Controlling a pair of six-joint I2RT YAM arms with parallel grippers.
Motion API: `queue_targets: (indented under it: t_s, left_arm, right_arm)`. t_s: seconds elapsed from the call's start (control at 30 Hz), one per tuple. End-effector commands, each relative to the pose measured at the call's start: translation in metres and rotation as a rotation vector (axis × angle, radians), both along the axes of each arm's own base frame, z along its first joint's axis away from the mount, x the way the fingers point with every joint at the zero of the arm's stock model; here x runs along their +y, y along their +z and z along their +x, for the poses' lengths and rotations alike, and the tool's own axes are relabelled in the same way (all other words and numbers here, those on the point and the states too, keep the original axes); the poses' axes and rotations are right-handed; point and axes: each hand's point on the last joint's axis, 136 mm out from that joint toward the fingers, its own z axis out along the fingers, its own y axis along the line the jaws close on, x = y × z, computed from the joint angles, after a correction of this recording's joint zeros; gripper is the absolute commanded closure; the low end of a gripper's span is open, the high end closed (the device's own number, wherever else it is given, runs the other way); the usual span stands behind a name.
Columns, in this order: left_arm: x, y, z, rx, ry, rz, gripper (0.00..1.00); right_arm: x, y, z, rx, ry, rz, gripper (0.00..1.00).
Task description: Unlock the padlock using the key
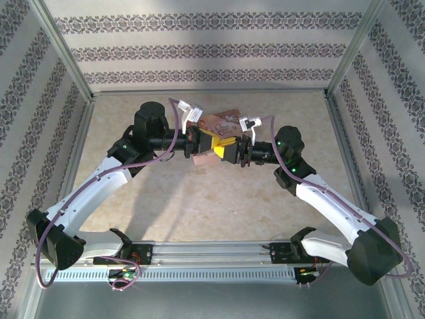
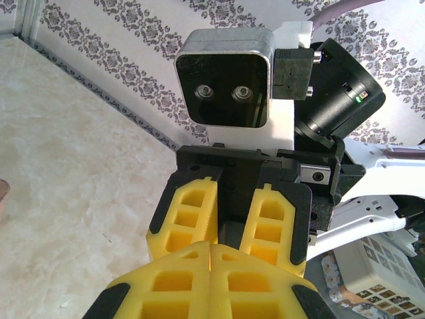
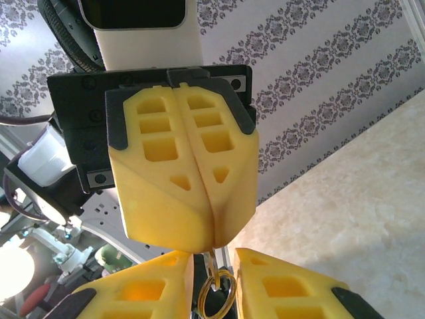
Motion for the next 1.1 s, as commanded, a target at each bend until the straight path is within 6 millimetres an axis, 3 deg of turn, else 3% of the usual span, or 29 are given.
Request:
queue_targets:
  t_s: [0.0, 0.27, 0.43, 0.57, 1.07]
  left_arm:
    - [0.002, -0.007, 0.001, -0.004, -0.002, 0.019, 1.0]
    - [0.001, -0.007, 0.0, -0.008, -0.013, 0.018, 1.0]
    - [0.0, -0.006, -0.001, -0.007, -0.023, 0.013, 1.0]
    - [0.0, -0.005, 0.0, -0.01, -0.023, 0.01, 1.0]
    - [0.0, -0.006, 0.0, -0.006, -0.019, 0.014, 1.0]
  right_arm:
    - [-0.002, 0.01, 0.0, -0.049, -0.015, 0.016, 0.77]
    - [-0.016, 0.013, 0.003, -0.051, -0.059, 0.024, 0.8]
    - [-0.014, 0.016, 0.002, -0.049, -0.052, 0.027, 0.81]
    - [-0.012, 0.011, 0.004, -0.034, -0.045, 0.019, 0.74]
    - [-0.002, 0.01, 0.002, -0.037, -0.019, 0.014, 0.77]
